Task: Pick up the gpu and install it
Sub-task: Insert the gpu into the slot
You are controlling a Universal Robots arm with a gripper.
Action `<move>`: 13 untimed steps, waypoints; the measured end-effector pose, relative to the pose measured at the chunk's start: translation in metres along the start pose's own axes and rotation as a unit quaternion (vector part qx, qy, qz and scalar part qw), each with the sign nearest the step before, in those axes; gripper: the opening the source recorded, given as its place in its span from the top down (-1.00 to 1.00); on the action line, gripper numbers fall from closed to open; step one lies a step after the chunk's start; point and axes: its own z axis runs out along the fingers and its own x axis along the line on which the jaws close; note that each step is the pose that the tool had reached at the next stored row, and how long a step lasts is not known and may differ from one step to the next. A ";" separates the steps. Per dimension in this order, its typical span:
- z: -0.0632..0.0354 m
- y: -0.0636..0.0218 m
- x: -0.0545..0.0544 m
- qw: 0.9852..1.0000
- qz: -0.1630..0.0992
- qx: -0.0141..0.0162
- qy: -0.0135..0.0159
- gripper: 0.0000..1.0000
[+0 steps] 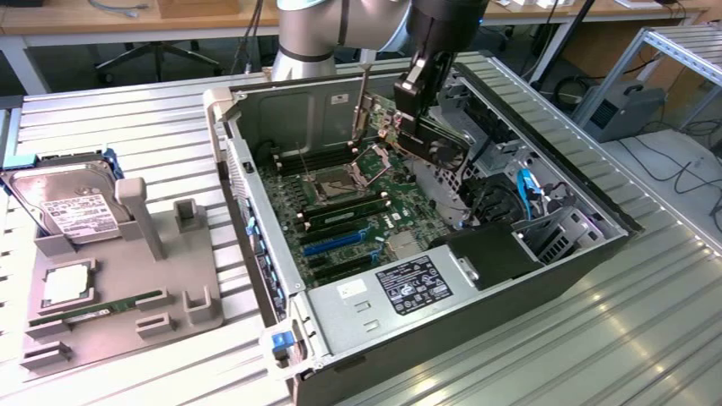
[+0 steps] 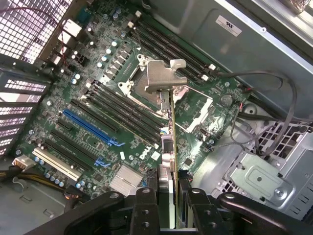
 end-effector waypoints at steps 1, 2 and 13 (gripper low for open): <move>0.0000 0.0000 0.000 1.000 -0.001 0.000 0.000 0.45; 0.0000 0.0000 0.000 1.000 -0.002 0.000 0.000 0.45; 0.0001 0.0000 0.000 1.000 -0.010 0.000 0.000 0.45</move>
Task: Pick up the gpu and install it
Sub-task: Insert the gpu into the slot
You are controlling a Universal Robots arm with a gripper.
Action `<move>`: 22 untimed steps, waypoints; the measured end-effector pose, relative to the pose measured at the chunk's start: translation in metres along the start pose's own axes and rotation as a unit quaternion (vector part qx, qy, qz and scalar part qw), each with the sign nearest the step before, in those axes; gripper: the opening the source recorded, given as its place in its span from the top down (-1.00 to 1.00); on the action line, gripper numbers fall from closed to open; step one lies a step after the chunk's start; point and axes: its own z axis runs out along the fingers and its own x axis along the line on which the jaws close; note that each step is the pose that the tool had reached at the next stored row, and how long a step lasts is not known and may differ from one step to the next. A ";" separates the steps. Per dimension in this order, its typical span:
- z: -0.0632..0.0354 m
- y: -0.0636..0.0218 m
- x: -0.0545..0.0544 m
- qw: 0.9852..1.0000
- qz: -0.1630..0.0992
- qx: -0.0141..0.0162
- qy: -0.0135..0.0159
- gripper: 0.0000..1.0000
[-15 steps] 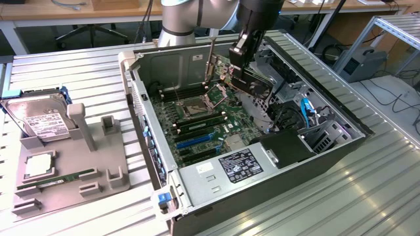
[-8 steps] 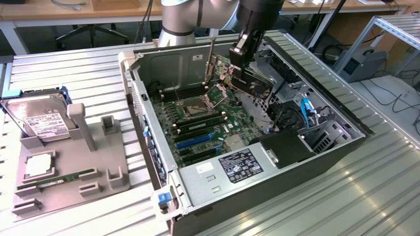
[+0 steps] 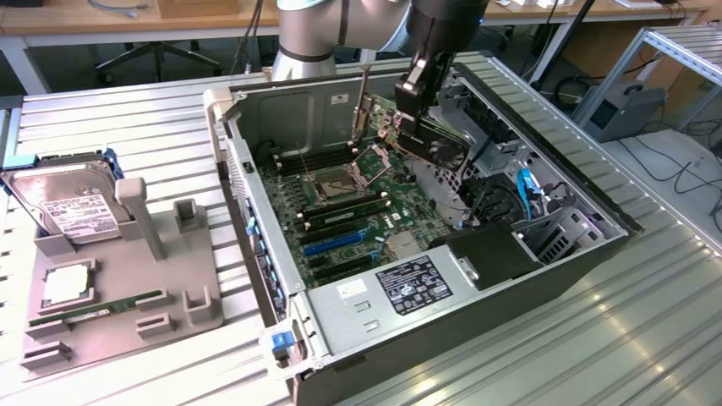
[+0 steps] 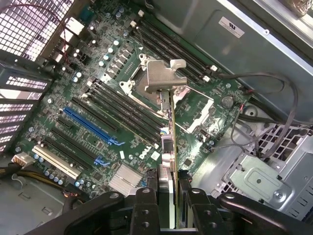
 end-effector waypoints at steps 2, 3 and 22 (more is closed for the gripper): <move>0.0000 0.0000 0.000 1.000 -0.001 0.000 0.000 0.45; 0.0000 0.0000 0.000 1.000 -0.002 0.000 0.000 0.45; 0.0004 0.0000 0.000 1.000 -0.021 0.001 0.001 0.45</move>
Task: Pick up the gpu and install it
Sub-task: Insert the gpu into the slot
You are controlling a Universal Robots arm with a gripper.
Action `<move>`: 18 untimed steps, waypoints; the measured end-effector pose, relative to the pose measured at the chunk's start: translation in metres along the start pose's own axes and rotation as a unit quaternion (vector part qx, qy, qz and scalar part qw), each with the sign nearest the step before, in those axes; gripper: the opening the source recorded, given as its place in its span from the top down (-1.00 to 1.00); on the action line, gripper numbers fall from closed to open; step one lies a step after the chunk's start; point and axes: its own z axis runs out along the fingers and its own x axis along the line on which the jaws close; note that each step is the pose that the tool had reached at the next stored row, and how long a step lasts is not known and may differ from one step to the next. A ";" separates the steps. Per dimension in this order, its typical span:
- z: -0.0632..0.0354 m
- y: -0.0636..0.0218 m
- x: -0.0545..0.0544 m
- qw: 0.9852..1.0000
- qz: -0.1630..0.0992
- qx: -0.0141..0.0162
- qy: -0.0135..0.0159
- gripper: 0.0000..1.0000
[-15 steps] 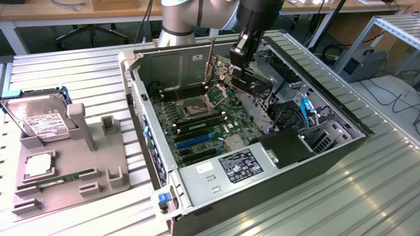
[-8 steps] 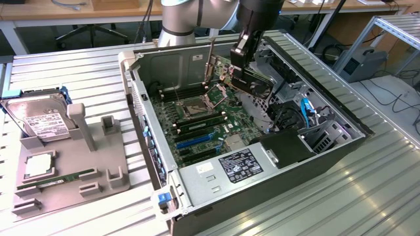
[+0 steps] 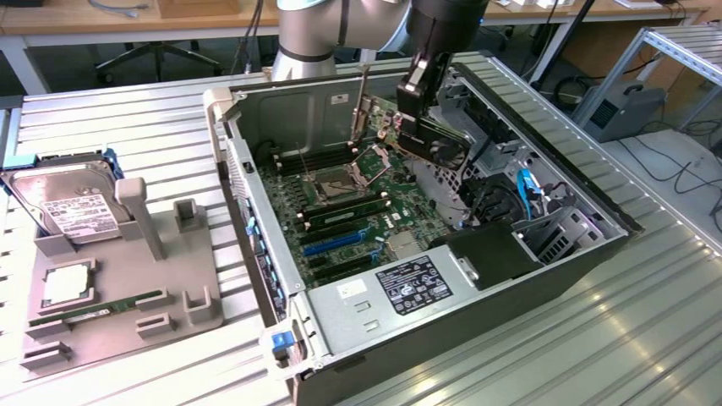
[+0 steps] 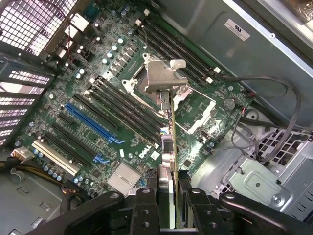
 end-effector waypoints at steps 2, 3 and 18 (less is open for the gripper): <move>0.0000 0.0000 0.000 1.000 -0.002 0.000 0.000 0.45; 0.0001 0.0000 0.000 1.000 -0.003 0.000 0.000 0.45; 0.0005 0.0000 0.000 1.000 -0.016 0.001 0.001 0.45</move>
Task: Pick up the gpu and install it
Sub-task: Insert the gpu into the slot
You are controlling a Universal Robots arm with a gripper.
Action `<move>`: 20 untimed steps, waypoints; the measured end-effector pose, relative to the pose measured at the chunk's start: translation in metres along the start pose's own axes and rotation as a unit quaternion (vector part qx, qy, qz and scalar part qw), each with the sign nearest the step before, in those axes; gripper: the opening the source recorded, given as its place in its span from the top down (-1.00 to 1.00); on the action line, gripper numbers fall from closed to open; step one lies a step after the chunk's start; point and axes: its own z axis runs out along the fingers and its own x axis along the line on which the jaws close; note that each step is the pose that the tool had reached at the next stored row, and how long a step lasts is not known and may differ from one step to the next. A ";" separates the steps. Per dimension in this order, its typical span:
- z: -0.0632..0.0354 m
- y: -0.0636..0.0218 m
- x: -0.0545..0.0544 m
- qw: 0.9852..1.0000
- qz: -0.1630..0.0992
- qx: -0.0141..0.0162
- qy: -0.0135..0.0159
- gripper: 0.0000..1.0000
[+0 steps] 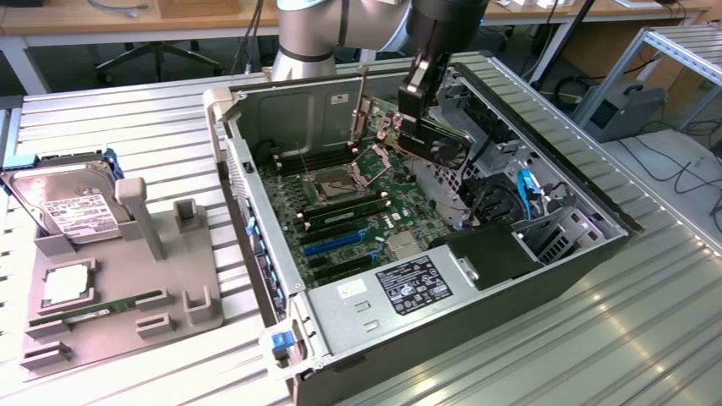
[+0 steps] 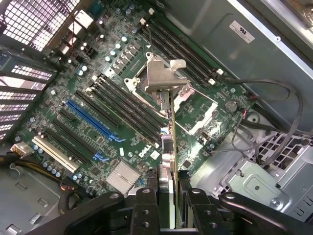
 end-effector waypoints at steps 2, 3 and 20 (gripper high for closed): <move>0.0000 0.0000 0.000 1.000 -0.002 0.000 0.000 0.45; 0.0001 0.0000 0.000 1.000 -0.002 0.000 0.000 0.45; 0.0006 0.0000 0.000 1.000 -0.017 0.000 0.000 0.45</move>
